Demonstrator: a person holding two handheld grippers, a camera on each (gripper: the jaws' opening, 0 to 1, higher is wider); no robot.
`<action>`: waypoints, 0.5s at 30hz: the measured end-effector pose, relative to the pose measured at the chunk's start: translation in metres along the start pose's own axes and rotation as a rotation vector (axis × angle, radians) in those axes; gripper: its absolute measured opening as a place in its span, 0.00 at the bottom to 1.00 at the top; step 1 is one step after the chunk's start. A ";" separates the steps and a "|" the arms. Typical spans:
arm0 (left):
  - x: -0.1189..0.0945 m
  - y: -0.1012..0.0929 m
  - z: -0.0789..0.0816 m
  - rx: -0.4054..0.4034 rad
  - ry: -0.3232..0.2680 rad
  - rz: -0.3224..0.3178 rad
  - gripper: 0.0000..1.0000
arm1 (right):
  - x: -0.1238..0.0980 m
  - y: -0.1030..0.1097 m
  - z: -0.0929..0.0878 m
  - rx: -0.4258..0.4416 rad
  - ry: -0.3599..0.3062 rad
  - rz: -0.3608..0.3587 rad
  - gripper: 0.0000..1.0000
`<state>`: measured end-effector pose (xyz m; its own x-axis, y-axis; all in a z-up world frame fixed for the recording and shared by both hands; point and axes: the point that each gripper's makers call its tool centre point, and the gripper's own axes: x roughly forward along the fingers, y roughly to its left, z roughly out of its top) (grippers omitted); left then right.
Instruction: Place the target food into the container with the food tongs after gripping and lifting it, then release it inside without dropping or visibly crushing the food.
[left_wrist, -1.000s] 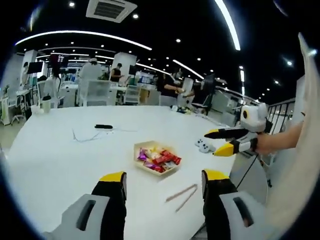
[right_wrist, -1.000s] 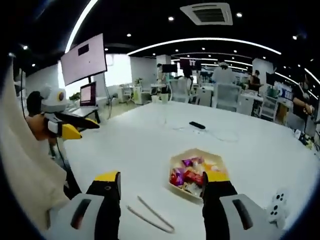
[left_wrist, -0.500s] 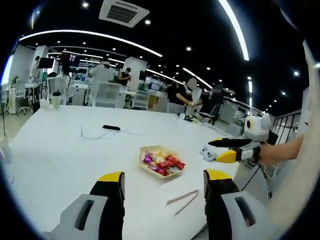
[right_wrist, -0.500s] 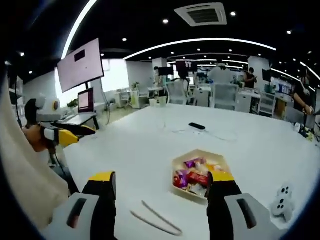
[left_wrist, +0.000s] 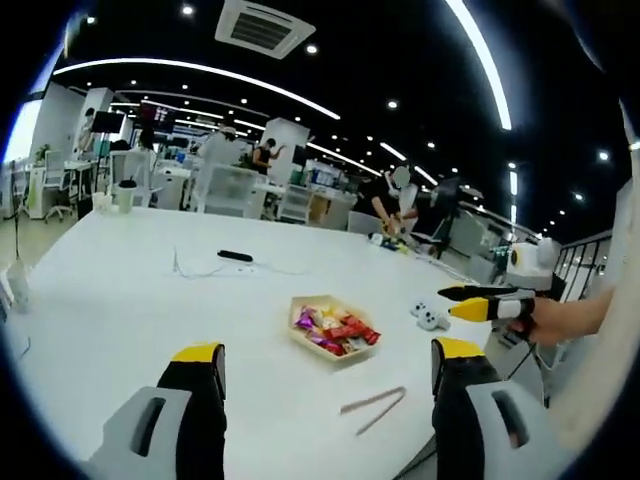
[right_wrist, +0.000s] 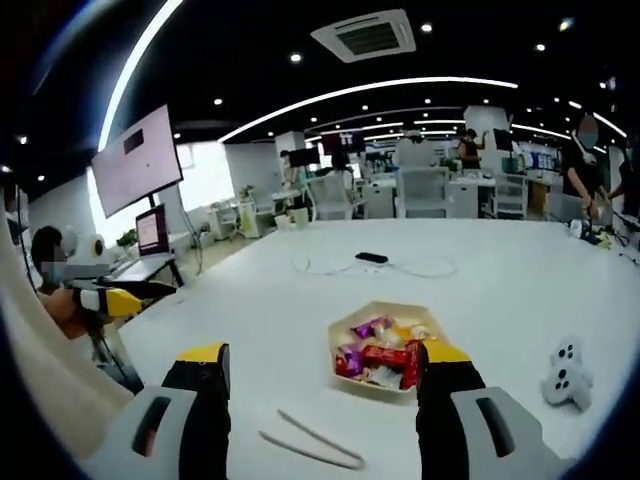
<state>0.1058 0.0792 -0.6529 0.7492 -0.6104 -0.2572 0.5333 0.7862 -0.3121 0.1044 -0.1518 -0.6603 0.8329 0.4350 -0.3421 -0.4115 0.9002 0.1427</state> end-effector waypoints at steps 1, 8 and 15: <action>0.001 0.002 0.003 0.002 -0.014 0.011 0.91 | -0.001 -0.002 0.000 0.000 -0.001 -0.005 0.77; 0.010 0.006 0.025 0.053 -0.088 0.048 0.96 | -0.026 -0.027 -0.002 0.071 -0.042 -0.085 0.78; 0.021 -0.007 0.019 0.061 -0.054 0.004 0.95 | -0.039 -0.038 -0.007 0.126 -0.066 -0.134 0.78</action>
<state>0.1249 0.0629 -0.6387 0.7707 -0.6022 -0.2084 0.5519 0.7943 -0.2540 0.0846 -0.2029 -0.6584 0.9012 0.3080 -0.3050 -0.2492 0.9439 0.2168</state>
